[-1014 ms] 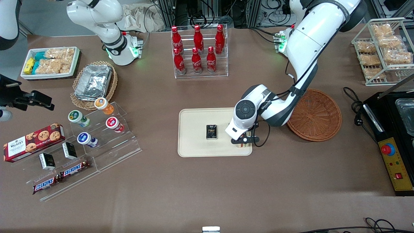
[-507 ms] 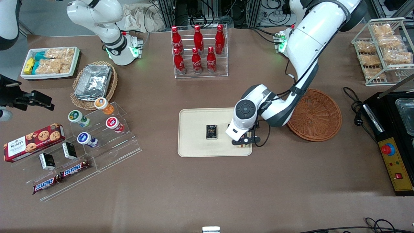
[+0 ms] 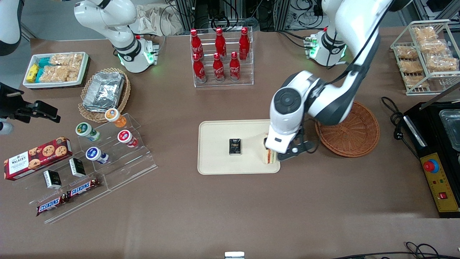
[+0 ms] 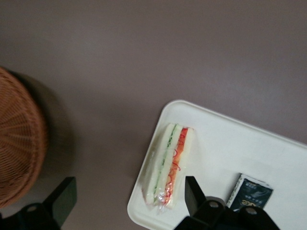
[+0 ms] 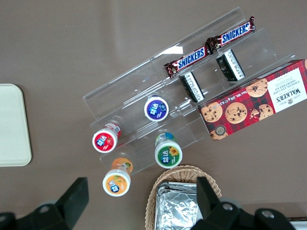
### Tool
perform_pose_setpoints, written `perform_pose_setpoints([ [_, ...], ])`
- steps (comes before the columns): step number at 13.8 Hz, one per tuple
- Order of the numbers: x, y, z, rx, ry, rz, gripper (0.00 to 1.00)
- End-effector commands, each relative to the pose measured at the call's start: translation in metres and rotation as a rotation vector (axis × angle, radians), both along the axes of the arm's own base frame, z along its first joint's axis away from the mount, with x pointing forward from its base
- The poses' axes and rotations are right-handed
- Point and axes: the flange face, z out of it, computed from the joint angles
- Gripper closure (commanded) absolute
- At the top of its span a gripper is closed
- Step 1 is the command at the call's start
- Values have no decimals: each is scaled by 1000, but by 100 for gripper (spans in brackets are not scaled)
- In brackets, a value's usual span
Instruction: Place sandwich from basket to tray
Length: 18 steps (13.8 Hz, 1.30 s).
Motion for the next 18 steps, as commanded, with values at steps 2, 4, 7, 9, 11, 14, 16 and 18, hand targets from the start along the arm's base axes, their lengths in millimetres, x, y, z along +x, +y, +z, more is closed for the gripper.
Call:
perform_pose_setpoints([
  [2,4,48,87,-50,-22,126,0],
  [4,6,76,127,-83,-53,196,0],
  [7,-5,128,191,-157,-83,215,0],
  [9,-21,178,222,-181,-24,109,0],
  [11,-42,222,241,-183,-3,-19,0],
  [14,-73,290,248,-182,-4,-249,0],
  [16,-86,331,245,-188,-6,-404,0],
  [18,-92,355,249,-174,-13,-477,0],
])
